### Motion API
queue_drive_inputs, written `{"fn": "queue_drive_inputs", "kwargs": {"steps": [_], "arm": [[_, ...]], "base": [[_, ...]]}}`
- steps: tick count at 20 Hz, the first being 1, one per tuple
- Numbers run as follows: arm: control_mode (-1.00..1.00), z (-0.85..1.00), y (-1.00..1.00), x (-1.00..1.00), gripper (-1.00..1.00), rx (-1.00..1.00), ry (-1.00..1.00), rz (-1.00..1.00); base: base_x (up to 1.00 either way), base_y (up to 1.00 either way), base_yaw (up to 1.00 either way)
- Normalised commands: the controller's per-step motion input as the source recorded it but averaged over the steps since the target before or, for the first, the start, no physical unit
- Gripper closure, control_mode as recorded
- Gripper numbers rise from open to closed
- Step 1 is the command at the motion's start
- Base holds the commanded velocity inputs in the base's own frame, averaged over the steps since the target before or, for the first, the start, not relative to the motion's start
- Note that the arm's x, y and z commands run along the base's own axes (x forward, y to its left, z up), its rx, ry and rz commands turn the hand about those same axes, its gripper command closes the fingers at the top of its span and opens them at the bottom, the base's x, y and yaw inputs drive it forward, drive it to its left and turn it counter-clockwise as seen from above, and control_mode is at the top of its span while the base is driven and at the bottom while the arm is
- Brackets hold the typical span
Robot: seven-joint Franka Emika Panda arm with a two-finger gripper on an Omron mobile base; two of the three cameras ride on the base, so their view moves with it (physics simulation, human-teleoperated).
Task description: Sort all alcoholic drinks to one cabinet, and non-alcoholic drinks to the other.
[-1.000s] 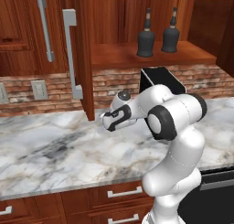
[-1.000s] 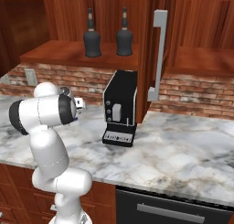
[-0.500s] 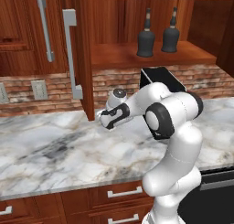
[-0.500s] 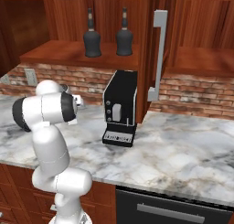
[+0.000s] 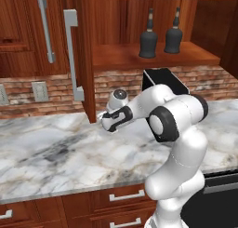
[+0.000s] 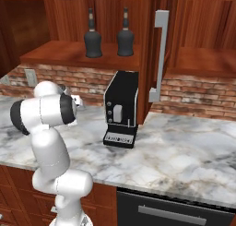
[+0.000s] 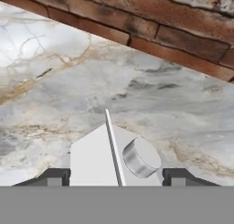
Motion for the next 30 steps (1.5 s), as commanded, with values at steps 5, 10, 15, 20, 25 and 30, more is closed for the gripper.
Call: {"fn": "queue_drive_inputs", "kwargs": {"steps": [5, 10, 15, 20, 25, 30], "arm": [[-1.00, 0.27, 0.00, -0.61, 1.00, 0.00, -0.13, -0.03], [-1.00, 0.30, -0.06, -0.70, 1.00, 0.00, -0.10, -0.10], [-1.00, 0.52, -0.10, -0.69, 1.00, 0.00, 0.00, -0.17], [-1.00, 0.87, -0.08, -0.55, 1.00, 0.01, 0.01, -0.18], [-1.00, 0.83, -0.25, -0.65, 1.00, 0.03, 0.00, -0.13], [-1.00, 0.65, -0.30, -0.67, 1.00, 0.07, 0.00, -0.07]], "base": [[0.00, 0.00, 0.00], [0.00, 0.00, 0.00], [0.00, 0.00, 0.00], [0.00, 0.00, 0.00], [0.00, 0.00, 0.00], [0.00, 0.00, 0.00]]}}
